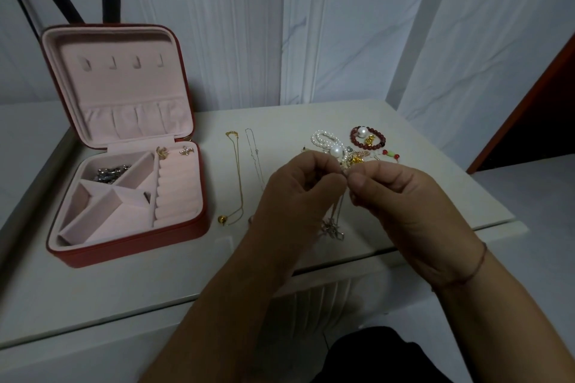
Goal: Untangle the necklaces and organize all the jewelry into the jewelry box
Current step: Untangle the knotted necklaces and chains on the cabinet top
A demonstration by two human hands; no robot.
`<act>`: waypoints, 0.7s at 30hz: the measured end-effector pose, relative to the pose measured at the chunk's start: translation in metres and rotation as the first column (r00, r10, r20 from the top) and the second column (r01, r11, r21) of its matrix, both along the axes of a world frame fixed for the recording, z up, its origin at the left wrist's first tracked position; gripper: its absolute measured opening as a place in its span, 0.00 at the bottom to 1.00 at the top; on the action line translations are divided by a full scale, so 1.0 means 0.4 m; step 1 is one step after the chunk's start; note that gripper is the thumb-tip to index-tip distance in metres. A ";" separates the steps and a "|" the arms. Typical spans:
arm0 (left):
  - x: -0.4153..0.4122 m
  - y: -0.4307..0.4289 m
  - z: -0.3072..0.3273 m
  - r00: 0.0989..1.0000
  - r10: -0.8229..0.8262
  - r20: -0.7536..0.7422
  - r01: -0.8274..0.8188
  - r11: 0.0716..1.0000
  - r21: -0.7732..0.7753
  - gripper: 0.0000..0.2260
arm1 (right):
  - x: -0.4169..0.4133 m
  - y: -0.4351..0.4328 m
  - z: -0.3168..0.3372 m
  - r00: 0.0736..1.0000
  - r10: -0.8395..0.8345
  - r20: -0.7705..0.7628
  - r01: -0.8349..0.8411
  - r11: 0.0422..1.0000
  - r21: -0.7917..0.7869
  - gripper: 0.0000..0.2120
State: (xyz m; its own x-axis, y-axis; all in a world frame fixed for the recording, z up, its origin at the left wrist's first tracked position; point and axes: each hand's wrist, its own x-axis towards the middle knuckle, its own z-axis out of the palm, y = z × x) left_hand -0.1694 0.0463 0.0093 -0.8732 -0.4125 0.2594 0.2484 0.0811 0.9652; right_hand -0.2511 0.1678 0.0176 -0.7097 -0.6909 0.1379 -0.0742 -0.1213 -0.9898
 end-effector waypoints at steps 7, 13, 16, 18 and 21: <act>-0.011 0.003 -0.011 0.983 -0.148 0.107 0.108 0.942 0.317 0.08 | 0.003 -0.012 -0.005 0.979 0.031 -0.202 -0.022 0.999 0.049 0.08; -0.006 0.003 0.000 0.949 -0.314 0.042 0.206 0.712 0.672 0.11 | -0.003 -0.013 -0.008 0.941 -0.001 -0.339 0.031 0.996 0.085 0.09; 0.000 0.002 0.014 0.948 -0.317 -0.017 0.235 0.666 0.708 0.05 | -0.010 -0.008 -0.015 0.904 -0.046 -0.426 0.104 0.988 0.114 0.11; 0.000 0.002 0.009 0.952 -0.306 0.026 0.212 0.717 0.663 0.05 | -0.012 -0.006 -0.018 0.909 -0.058 -0.412 0.110 0.988 0.104 0.08; -0.002 0.009 0.002 0.959 -0.274 0.075 0.180 0.790 0.586 0.09 | -0.011 -0.009 -0.017 0.927 -0.033 -0.373 0.068 0.994 0.081 0.08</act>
State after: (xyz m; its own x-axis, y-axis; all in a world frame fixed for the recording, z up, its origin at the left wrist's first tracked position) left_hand -0.1700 0.0500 0.0101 -0.9685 -0.2292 -0.0973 0.0412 -0.5328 0.8452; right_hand -0.2553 0.1642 0.0108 -0.6539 -0.6778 0.3360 -0.4417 -0.0186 -0.8970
